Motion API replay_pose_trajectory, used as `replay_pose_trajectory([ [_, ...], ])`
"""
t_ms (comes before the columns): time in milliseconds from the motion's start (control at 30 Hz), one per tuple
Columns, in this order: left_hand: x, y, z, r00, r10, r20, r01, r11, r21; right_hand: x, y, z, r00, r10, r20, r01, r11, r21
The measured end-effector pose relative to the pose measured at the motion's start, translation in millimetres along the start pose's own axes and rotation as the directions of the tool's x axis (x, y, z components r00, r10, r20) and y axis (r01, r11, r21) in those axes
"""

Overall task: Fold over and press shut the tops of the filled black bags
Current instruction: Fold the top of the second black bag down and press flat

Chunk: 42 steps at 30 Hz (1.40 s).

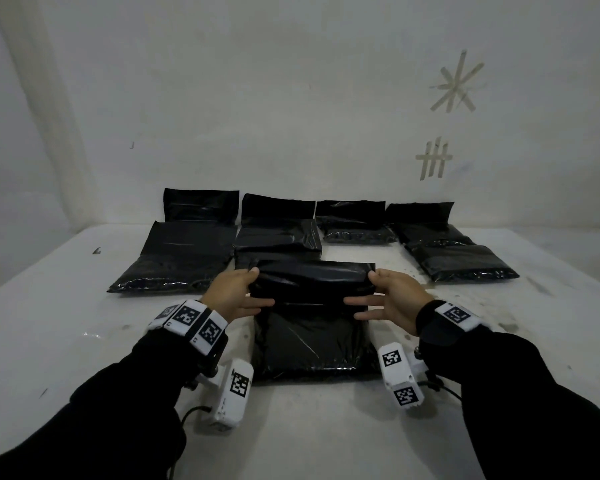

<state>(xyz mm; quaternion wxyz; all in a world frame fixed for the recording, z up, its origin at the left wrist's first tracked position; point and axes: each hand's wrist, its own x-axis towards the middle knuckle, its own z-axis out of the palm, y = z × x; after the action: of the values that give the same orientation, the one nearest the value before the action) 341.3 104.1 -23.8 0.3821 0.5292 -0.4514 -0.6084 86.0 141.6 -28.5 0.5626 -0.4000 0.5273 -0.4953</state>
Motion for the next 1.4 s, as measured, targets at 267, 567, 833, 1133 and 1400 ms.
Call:
replay_pose_trajectory([
  [267, -6, 0, -7, 1.000, 0.012, 0.024, -0.014, 0.996, 0.083, -5, 3, 3, 0.999, 0.046, -0.001, -0.046, 0.999, -0.026],
  [567, -16, 0, -11, 0.995, 0.101, 0.021, -0.103, 0.985, 0.139, -11, 5, 6, 0.999, 0.034, -0.021, -0.035, 0.998, -0.055],
  [833, -24, -6, -12, 0.987, 0.117, 0.115, -0.136, 0.975, 0.178, -13, 8, 4, 1.000, 0.009, -0.023, -0.009, 0.999, -0.037],
  [1133, -22, -7, -17, 0.986, 0.052, 0.161, -0.078, 0.984, 0.159, -13, 7, -7, 0.998, 0.039, 0.056, -0.037, 0.998, -0.041],
  [1400, -17, -9, -25, 0.972, 0.059, 0.228, -0.134, 0.934, 0.330, -16, 3, -22, 0.983, 0.098, 0.153, -0.073, 0.984, -0.161],
])
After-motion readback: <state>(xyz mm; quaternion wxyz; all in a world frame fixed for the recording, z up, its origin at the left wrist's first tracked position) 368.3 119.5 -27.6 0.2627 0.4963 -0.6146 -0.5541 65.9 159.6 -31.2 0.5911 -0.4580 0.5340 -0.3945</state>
